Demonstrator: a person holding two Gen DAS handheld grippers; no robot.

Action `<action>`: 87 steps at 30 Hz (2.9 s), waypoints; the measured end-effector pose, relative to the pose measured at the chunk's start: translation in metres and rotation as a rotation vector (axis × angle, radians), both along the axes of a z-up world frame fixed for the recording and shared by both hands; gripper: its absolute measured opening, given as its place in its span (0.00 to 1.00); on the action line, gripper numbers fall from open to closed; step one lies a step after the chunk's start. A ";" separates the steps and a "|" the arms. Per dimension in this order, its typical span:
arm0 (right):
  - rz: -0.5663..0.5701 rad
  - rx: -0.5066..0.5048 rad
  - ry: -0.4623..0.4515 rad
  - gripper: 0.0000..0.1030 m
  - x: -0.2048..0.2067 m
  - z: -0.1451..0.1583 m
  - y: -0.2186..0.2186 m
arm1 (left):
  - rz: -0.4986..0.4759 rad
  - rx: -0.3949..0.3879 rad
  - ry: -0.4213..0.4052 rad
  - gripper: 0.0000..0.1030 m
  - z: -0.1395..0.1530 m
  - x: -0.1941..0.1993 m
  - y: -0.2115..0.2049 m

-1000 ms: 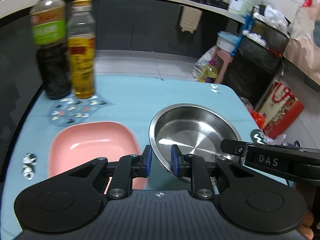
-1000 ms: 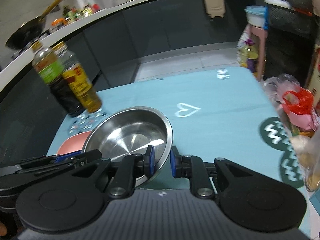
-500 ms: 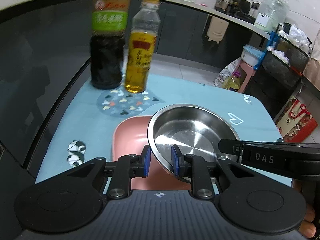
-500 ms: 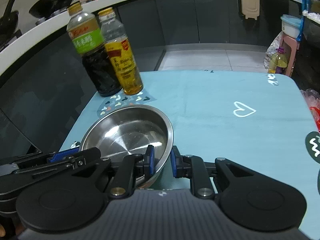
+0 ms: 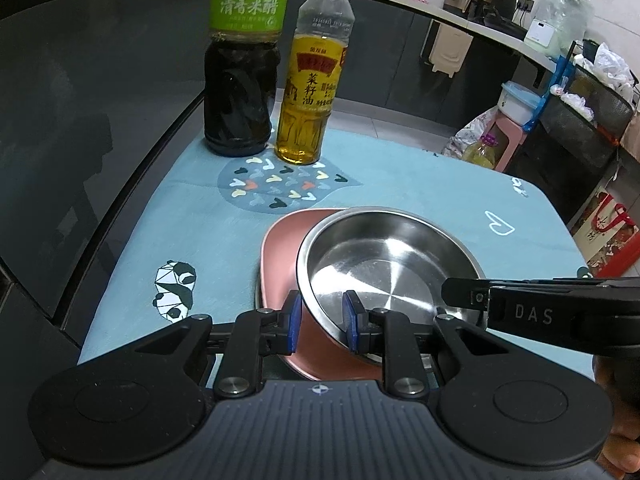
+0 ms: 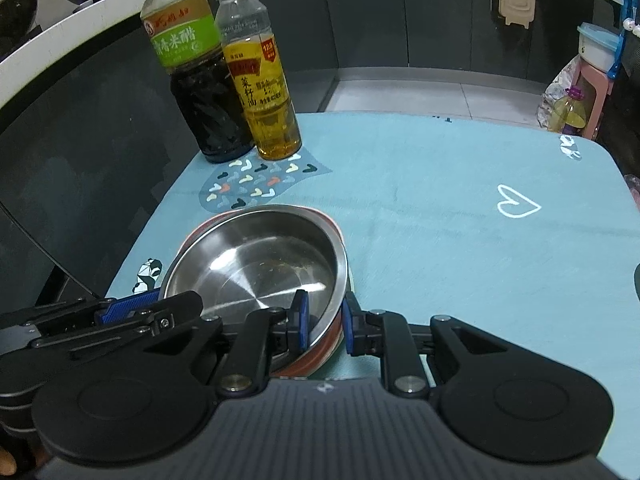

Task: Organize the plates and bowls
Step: 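Lower the steel bowl with both grippers into the pink square dish, then lift the pink dish stack with both grippers and carry it toward the black bowls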

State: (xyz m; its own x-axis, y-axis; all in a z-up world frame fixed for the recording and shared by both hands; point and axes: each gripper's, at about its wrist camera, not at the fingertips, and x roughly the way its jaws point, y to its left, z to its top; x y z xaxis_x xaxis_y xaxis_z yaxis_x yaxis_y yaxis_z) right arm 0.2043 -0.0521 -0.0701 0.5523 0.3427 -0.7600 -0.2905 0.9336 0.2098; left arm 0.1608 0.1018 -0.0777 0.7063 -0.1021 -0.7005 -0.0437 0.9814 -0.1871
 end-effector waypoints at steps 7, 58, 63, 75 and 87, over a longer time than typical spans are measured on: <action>-0.002 -0.010 0.004 0.10 0.003 -0.003 0.003 | 0.003 0.004 0.013 0.19 -0.006 0.004 0.003; -0.047 0.125 0.211 0.37 0.029 -0.033 -0.016 | 0.056 -0.043 0.073 0.35 -0.023 0.012 0.023; -0.032 0.113 0.197 0.37 0.029 -0.033 -0.014 | 0.049 -0.052 0.086 0.35 -0.028 0.016 0.022; 0.046 0.063 0.139 0.29 0.028 -0.034 -0.002 | 0.040 -0.012 0.064 0.36 -0.033 0.017 0.013; 0.058 0.050 0.074 0.25 0.019 -0.020 0.004 | 0.080 -0.012 0.025 0.33 -0.018 0.009 0.019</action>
